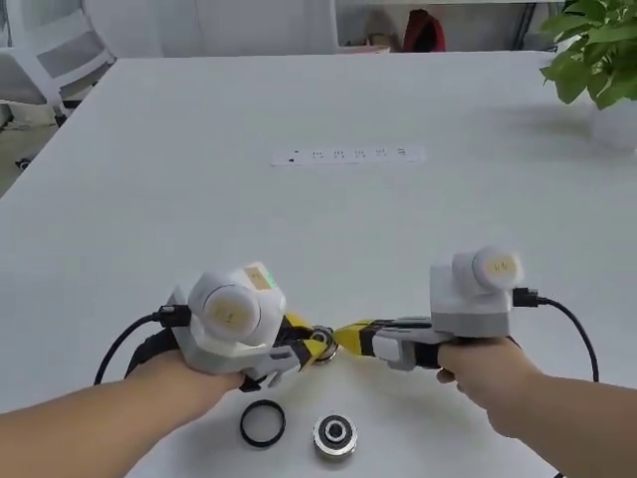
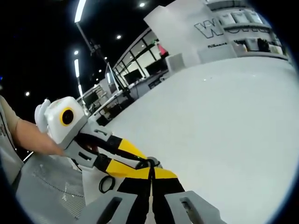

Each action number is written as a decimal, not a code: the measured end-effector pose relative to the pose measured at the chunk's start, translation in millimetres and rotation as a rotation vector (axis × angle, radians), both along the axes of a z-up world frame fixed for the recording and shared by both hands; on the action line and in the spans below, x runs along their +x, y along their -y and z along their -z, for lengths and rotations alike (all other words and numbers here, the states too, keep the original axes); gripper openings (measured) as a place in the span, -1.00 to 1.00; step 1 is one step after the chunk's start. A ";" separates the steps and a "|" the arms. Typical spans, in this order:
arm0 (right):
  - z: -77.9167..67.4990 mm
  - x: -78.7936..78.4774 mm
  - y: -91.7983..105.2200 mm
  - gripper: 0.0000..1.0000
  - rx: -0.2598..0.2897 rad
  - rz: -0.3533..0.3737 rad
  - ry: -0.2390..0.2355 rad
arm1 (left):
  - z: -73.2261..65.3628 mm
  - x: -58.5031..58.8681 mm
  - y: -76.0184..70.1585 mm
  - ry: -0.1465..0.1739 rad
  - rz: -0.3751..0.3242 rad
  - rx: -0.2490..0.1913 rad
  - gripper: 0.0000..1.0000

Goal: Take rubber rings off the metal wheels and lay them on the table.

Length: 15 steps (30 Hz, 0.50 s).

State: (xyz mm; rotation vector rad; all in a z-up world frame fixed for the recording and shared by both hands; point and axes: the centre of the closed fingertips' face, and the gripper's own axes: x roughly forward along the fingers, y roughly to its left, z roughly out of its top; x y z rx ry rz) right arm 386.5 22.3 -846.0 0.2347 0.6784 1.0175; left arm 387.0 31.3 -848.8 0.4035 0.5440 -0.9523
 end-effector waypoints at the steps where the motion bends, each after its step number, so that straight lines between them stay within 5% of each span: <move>1: -0.1 -0.1 0.0 -1.00 -0.002 -0.002 0.003 | 0.0 -0.1 0.0 0.000 0.000 0.000 -0.76; 15: -1.1 -6.3 -7.9 -1.00 -0.001 -0.045 0.010 | -0.3 -1.5 0.0 0.003 -0.009 -0.001 -0.77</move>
